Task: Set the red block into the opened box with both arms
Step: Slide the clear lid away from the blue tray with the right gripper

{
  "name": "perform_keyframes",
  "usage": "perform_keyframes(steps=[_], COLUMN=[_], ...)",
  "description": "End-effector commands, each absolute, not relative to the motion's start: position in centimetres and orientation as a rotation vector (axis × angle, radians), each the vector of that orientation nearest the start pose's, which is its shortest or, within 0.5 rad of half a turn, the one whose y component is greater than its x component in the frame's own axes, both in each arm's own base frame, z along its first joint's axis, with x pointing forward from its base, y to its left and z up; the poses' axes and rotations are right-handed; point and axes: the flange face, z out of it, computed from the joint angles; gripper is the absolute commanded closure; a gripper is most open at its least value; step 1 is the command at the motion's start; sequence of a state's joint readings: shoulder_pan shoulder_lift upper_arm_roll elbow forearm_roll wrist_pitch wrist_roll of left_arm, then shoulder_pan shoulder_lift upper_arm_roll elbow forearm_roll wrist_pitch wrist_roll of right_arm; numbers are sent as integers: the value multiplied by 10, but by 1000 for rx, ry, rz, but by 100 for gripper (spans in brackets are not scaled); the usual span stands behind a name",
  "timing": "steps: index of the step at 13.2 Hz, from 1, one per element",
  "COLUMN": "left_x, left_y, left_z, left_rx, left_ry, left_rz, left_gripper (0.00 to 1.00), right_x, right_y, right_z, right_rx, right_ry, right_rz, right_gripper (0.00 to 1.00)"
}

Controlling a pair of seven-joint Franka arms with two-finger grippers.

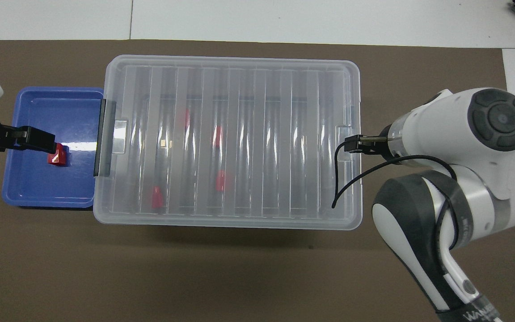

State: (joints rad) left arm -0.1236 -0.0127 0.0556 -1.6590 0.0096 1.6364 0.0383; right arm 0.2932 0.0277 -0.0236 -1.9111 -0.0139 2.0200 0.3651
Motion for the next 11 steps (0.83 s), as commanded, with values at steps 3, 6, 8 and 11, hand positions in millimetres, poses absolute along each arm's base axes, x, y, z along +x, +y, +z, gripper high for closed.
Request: perform_keyframes(steps=[3,6,8,11], left_x=[549,549,549,549], left_y=[-33,-33,-33,-33], left_z=[599,599,599,599], left_rx=[-3122,-3122,-3122,-3122], left_ry=[165,165,165,165], left_rz=[5,5,5,5], left_gripper=[0,0,0,0], right_x=[536,533,525,527], right_y=[138,117,92,50], right_z=[461,461,453,453], right_rx=[-3131,-3141,-3147,-3150], right_ry=[106,90,90,-23], right_rz=[-89,-55,-22,-11], right_gripper=[4,11,11,11])
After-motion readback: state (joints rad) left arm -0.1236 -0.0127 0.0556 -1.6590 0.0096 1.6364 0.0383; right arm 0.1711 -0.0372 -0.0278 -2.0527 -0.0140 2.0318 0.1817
